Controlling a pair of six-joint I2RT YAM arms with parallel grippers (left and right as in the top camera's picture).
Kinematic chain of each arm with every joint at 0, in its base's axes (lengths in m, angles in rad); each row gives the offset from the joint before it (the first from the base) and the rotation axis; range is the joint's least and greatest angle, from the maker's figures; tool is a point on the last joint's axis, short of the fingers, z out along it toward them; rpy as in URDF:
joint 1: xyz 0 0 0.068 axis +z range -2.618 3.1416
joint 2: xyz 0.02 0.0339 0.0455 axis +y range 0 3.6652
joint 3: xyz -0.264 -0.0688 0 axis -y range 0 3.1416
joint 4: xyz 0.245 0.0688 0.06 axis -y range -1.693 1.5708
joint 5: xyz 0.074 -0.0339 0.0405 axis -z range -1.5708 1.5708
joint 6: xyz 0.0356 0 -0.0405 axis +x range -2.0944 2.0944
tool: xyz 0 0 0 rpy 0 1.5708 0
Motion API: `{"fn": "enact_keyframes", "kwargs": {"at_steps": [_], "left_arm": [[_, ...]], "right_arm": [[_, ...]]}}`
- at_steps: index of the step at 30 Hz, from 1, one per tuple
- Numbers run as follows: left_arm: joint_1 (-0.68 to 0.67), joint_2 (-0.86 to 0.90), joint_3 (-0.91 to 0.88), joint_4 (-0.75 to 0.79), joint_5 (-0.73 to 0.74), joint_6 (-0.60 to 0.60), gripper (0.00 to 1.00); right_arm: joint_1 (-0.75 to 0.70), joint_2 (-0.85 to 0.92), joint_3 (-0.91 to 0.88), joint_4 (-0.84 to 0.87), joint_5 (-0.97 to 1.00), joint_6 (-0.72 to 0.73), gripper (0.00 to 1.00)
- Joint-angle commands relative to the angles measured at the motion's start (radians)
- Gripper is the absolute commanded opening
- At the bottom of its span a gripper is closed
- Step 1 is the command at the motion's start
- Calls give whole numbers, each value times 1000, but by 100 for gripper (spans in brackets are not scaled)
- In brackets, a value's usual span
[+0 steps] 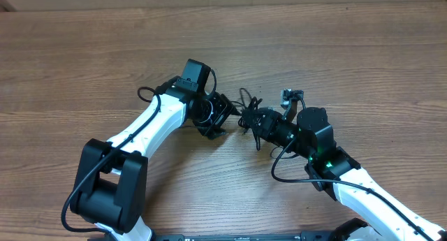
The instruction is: Untangle cables
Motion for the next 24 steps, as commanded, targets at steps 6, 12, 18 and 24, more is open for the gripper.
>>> {"fn": "enact_keyframes", "kwargs": {"at_steps": [6,12,18,24], "left_arm": [[-6,15,16,62,263,-242,92],[-6,15,16,80,288,-313,36],[-3,15,16,81,192,-233,4],[92,11,21,80,97,71,4]], "right_arm": [[5,-3,21,7,23,5,4],[5,-3,21,7,33,80,4],[5,-3,21,10,27,164,4],[5,-3,21,-87,-47,156,4]]}}
